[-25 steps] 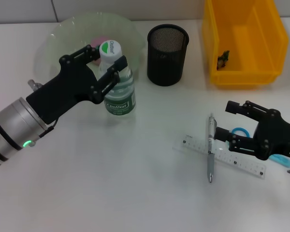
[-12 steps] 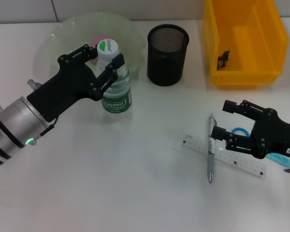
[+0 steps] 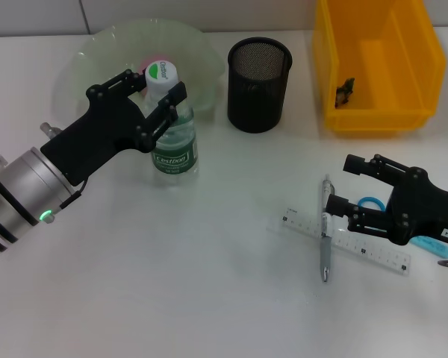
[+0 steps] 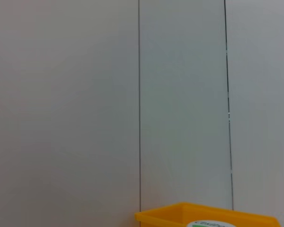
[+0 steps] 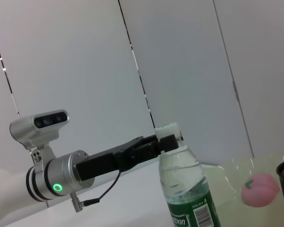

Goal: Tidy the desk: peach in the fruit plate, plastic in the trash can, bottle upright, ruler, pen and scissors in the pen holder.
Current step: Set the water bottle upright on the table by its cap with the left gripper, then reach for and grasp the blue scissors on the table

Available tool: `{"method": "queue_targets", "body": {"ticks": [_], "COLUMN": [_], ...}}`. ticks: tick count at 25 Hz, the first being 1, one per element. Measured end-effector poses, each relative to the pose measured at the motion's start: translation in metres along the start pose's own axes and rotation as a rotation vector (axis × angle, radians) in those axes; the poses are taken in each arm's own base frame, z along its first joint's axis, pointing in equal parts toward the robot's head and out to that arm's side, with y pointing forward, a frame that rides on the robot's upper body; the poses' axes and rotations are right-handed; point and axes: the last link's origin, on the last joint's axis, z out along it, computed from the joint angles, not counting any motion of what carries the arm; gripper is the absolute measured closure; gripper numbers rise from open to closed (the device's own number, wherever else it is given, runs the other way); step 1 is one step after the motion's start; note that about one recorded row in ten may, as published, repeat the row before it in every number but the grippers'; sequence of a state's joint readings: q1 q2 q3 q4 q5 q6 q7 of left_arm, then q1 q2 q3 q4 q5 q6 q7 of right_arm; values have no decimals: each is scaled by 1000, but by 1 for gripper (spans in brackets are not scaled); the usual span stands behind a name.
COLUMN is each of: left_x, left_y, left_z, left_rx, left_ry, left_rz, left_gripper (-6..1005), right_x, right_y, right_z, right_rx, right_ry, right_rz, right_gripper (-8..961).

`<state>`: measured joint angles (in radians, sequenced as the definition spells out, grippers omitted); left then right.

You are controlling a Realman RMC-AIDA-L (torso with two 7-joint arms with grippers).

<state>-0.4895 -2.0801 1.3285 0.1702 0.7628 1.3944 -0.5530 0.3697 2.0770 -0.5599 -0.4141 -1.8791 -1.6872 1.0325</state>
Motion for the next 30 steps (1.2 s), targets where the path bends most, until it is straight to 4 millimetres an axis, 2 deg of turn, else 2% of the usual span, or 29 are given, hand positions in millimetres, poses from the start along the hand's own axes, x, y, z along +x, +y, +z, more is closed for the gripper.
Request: {"method": "queue_targets", "body": {"ticks": [13, 17, 23, 24, 27, 28, 30], "left_x": [-1, 1, 16, 21, 24, 25, 21], "left_y": [2, 2, 8, 8, 7, 8, 14], "left_z": [-3, -5, -19, -28, -34, -48, -56], "left_rx": [-2, -4, -16, -24, -39, -137, -233], "left_ry": [1, 16, 141, 179, 189, 133, 57], "left_rz": [-3, -5, -32, -69, -100, -155, -161], "left_gripper": [544, 318, 233, 235, 240, 242, 241], "right_x": [0, 0, -3, -6, -19, -26, -43], "right_y": [0, 0, -1, -2, -10, -14, -22], "right_z": [0, 0, -2, -4, -15, -20, -29], "right_rx": [0, 1, 7, 16, 44, 53, 57], "right_ry": [0, -1, -25, -36, -76, -86, -82], "right_rz": [0, 0, 16, 23, 56, 65, 89], "right_gripper": [129, 132, 138, 138, 141, 142, 144]}}
